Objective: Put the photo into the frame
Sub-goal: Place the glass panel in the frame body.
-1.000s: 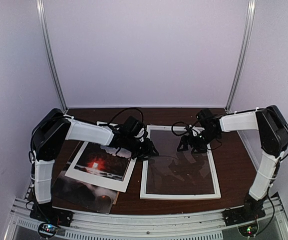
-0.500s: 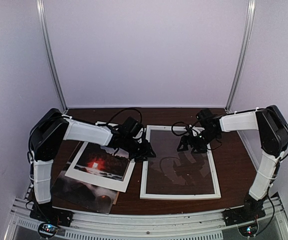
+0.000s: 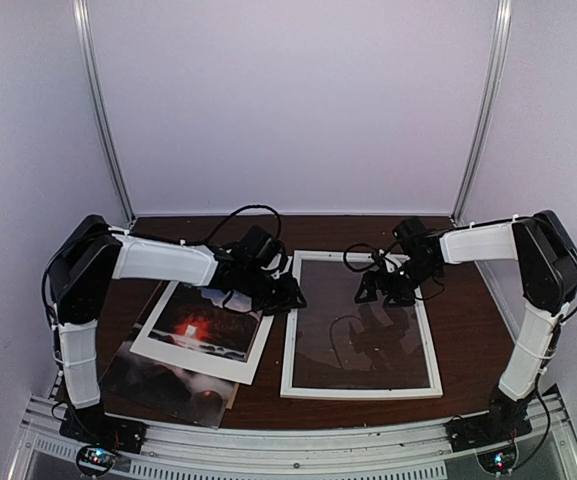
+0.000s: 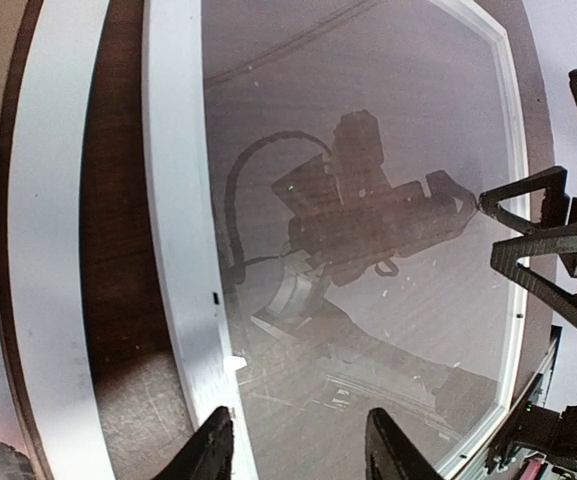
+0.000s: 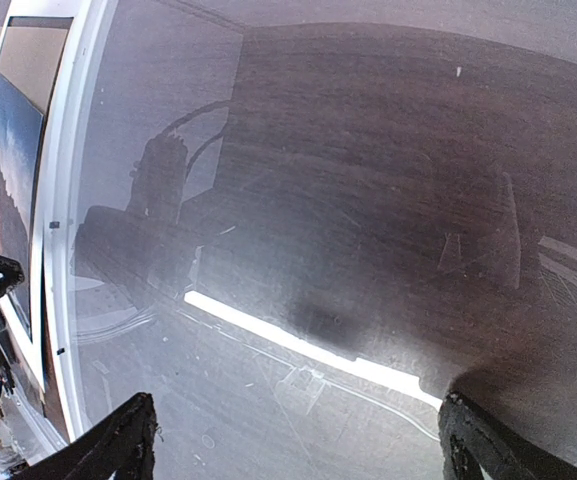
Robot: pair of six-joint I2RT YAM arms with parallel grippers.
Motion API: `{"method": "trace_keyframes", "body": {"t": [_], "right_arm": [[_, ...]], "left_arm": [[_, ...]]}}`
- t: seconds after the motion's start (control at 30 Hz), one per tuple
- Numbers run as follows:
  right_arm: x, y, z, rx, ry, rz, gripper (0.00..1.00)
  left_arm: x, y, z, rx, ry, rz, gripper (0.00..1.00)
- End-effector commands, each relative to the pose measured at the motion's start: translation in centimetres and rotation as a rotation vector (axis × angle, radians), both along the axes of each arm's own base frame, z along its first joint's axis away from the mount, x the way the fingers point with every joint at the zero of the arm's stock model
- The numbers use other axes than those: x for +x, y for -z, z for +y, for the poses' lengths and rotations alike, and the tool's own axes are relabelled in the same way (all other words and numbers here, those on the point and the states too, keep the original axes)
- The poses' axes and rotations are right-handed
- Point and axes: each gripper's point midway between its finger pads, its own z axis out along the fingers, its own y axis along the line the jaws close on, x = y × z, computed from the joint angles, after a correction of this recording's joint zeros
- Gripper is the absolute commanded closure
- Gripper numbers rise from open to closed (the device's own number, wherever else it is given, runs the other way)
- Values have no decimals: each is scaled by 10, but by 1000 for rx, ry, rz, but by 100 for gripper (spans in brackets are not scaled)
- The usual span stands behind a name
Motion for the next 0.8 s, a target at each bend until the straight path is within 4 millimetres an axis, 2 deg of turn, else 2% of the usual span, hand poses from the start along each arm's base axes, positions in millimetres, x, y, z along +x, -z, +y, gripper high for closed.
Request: {"method": "trace_keyframes", "body": {"t": [0.0,0.3,0.53,0.77], "right_arm": [[-2,6,-1,-19,-11,8,2],[0,-11,0,-13,-19,-21,2],[2,-39,3,16,-23,-64,2],[0,-56,-7,-22,-4,-102,2]], "left_arm": [[8,-14,9,43,5,-78,55],[28,-15,24,204,56,-192,55],[37,-5,19,273,106,-211,55],[43,7,18,328,128,-223,55]]}}
